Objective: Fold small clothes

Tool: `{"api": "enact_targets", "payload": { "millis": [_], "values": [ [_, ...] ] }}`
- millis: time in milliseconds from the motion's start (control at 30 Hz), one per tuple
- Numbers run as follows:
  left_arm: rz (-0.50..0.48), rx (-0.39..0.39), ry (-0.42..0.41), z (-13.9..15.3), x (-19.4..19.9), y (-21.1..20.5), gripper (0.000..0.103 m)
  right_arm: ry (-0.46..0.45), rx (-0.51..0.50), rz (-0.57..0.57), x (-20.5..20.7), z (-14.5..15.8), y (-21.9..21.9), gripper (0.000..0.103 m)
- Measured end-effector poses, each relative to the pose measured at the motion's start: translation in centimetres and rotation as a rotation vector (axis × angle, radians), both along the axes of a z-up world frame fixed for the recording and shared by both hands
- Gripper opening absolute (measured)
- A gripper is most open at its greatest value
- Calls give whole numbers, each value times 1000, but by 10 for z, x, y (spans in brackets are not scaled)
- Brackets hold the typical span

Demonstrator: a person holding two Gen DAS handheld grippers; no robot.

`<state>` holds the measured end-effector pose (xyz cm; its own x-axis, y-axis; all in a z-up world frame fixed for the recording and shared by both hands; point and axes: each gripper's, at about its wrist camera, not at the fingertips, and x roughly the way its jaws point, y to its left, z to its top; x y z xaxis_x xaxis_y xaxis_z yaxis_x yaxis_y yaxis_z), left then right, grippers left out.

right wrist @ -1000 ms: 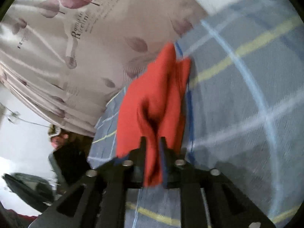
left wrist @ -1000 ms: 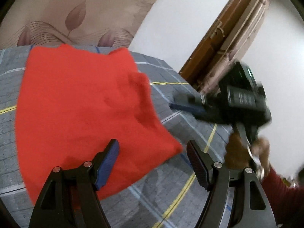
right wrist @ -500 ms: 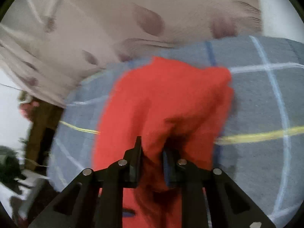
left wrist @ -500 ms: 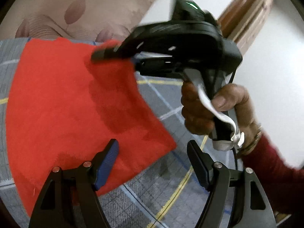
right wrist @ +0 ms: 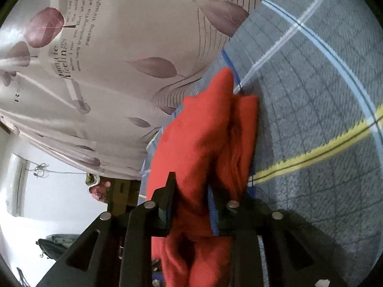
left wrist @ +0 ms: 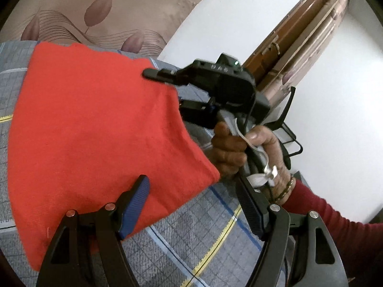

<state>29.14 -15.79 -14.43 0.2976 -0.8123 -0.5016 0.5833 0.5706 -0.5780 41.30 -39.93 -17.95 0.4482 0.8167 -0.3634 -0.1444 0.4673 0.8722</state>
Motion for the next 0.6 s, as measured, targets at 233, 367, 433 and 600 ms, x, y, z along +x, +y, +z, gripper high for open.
{"api": "enact_targets", "payload": {
  "millis": [233, 367, 433, 600],
  "values": [
    [-28, 37, -16, 2, -9, -9, 74, 5, -183, -10, 6, 5, 4, 14],
    [-45, 53, -27, 2, -8, -15, 74, -18, -183, -22, -3, 12, -1, 19],
    [-48, 62, -27, 2, -6, -19, 74, -44, -199, -69, -20, 23, -8, 30],
    [-46, 64, -33, 3, -6, -18, 74, -167, -277, 54, -79, 51, 10, 50]
  ]
}}
